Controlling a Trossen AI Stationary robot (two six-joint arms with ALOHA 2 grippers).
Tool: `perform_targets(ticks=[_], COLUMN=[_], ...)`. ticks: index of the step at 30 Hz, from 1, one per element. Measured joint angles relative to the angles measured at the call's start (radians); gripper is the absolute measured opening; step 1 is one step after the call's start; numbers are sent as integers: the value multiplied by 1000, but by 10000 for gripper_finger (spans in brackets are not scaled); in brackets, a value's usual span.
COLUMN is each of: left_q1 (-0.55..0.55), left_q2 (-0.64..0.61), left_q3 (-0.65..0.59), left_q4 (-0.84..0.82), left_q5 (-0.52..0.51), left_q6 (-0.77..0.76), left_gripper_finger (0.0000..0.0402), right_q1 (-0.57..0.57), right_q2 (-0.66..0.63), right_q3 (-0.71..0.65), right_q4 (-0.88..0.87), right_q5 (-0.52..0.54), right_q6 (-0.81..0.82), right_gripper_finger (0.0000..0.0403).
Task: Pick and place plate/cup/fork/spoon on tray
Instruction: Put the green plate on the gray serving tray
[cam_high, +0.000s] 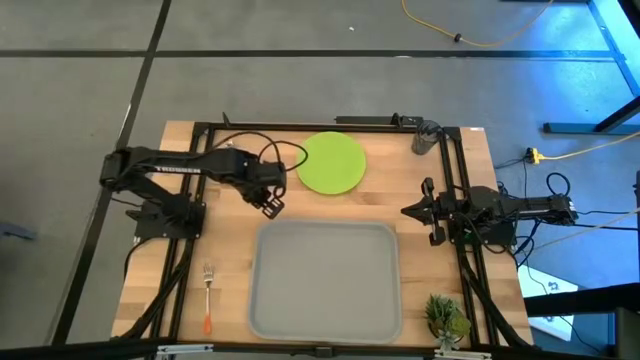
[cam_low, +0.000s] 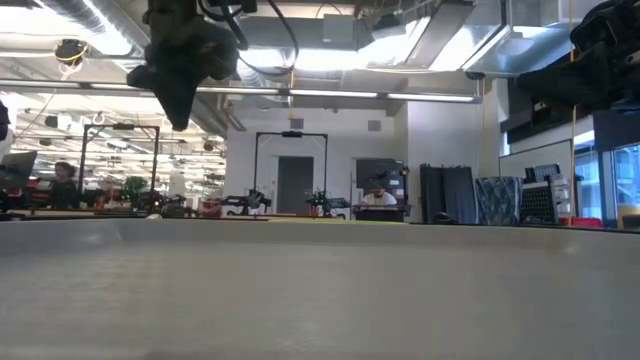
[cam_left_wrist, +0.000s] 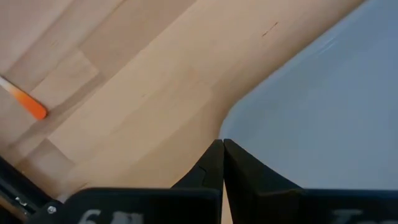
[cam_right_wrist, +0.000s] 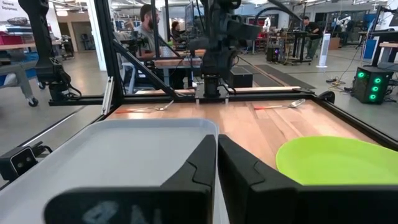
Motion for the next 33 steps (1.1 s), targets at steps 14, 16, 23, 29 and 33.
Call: perform_targets(ticks=[14,16,23,29,33], left_q1=[93,103,121,120,121], left_q2=[3,3,3,3,3], left_q3=[0,0,0,0,0], left_q4=[-13,-15,10,79,139], left_q5=[135,152,173,162,157], left_q6=[-28,-48,31,61,113], left_gripper_finger=[0,0,0,0,3], right_q1=[0,0,0,0,0], right_q2=[1,1,1,1,1], right_q3=[0,0,0,0,0], right_q4=[0,-1,-1,-1,-1], right_q5=[0,0,0,0,0], right_q6=[0,0,0,0,0], right_gripper_finger=[20,20,20,20,20])
